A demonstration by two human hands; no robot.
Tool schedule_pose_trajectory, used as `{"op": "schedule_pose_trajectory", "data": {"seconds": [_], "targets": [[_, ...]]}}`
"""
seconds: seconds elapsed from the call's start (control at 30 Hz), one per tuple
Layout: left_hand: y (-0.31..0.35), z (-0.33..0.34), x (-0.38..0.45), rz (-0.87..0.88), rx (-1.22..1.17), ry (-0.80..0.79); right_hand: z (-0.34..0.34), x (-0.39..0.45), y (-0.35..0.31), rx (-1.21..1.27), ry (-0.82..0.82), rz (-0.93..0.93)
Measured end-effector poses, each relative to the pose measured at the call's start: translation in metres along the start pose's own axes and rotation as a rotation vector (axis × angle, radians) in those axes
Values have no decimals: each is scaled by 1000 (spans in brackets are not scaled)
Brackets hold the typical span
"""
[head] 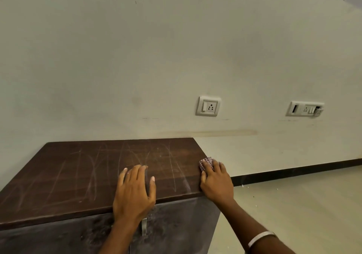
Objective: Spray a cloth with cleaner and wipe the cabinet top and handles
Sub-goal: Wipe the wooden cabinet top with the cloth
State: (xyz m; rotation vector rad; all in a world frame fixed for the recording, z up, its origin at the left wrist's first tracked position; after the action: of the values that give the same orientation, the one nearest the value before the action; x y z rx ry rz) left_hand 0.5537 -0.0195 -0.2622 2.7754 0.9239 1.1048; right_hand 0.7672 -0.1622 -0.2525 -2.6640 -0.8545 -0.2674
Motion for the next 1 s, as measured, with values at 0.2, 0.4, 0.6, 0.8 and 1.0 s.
{"op": "schedule_pose_trajectory", "data": {"seconds": [0.2, 0.4, 0.6, 0.8, 1.0], "targets": [[1, -3, 0, -10, -20, 2, 8, -24, -45, 37, -45, -77], [-3, -10, 1, -19, -98, 81, 0, -27, -38, 83, -68, -167], [-26, -21, -2, -60, -68, 125, -6, -14, 19, 51, 1, -7], [-32, -24, -6, -100, 6, 138, 2, -30, -8, 14, 7, 22], [-32, -19, -6, -112, 28, 98, 9, -67, -84, 64, -15, -120]]}}
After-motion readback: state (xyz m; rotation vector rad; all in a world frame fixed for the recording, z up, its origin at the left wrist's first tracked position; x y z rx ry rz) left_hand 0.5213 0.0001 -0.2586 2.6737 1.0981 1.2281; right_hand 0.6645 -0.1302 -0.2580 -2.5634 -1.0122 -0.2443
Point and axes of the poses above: each hand's wrist, its own x-axis towards the middle knuckle, its own z-axis out of the palm, y = z × x, the point moved 3 cm from there along x, towards the middle knuckle, and after that the axes turned 7 degrees about z, right-handed, at the moved point
